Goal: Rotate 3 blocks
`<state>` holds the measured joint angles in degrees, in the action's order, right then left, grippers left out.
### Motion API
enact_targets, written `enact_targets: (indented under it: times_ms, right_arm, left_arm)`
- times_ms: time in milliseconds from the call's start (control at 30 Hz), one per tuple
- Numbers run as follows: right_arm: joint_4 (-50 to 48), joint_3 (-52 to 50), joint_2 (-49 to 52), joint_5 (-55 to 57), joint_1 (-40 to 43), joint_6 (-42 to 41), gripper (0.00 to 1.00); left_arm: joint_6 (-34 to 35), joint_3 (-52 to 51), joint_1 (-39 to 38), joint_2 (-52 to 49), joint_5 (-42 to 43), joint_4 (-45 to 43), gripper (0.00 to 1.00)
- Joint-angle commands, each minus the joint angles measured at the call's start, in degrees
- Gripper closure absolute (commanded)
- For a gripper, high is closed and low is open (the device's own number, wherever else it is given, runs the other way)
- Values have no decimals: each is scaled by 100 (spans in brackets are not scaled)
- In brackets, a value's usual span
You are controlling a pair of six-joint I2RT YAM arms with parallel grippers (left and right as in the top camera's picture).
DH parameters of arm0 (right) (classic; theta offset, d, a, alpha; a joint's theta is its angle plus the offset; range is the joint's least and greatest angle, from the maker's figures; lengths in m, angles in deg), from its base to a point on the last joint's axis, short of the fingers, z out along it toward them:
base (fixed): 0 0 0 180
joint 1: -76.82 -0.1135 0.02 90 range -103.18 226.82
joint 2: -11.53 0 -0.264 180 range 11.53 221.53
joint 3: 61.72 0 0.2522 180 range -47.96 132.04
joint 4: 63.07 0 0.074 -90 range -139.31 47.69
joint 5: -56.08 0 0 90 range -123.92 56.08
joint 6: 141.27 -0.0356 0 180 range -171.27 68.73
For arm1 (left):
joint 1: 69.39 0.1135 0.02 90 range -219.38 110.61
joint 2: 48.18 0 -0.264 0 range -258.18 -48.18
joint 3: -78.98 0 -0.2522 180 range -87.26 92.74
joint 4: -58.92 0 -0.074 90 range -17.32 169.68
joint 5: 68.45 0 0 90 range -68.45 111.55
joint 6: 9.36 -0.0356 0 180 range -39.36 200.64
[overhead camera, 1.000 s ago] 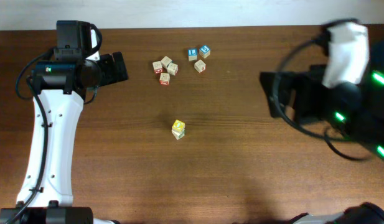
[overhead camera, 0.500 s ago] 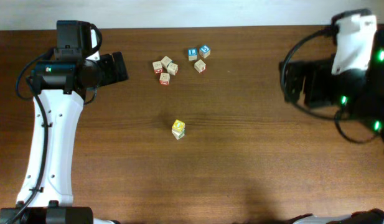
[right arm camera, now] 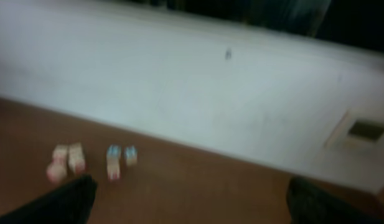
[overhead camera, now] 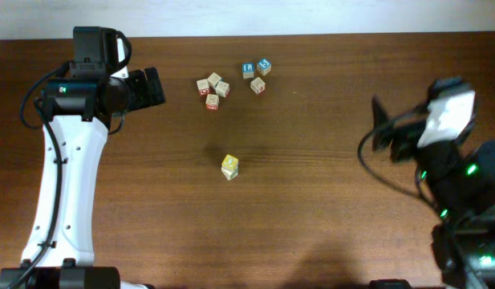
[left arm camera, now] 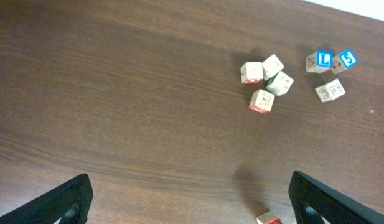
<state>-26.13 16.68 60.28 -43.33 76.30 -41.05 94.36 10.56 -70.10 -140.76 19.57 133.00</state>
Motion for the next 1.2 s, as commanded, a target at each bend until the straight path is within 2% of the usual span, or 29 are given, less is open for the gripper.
enact_targets:
  times_ms: [0, 133, 233, 467, 600, 767, 1167]
  right_arm:
    - [-1106, -2052, -1274, -94, 168, 44, 2]
    - [-2256, -3814, -2470, -94, 164, 24, 2]
    - [-2730, -4708, -3097, -83, 118, -15, 2]
    - [-2839, -6037, -4400, 258, -105, -15, 2]
    - [-2826, -6439, -4767, 225, -109, -20, 2]
    - [-1895, -6432, -4857, 214, -138, -20, 2]
    - [-1928, -6432, -4854, 214, -136, -212, 2]
  left_arm:
    - [-52, 15, 24, -31, -42, 0, 1]
    - [-52, 15, 24, -31, -42, 0, 1]
    - [-52, 15, 24, -31, -42, 0, 1]
    - [-52, 15, 24, -31, -42, 0, 1]
    - [-52, 15, 24, -31, -42, 0, 1]
    - [-52, 15, 24, -31, -42, 0, 1]
    - [-52, 15, 24, -31, -42, 0, 1]
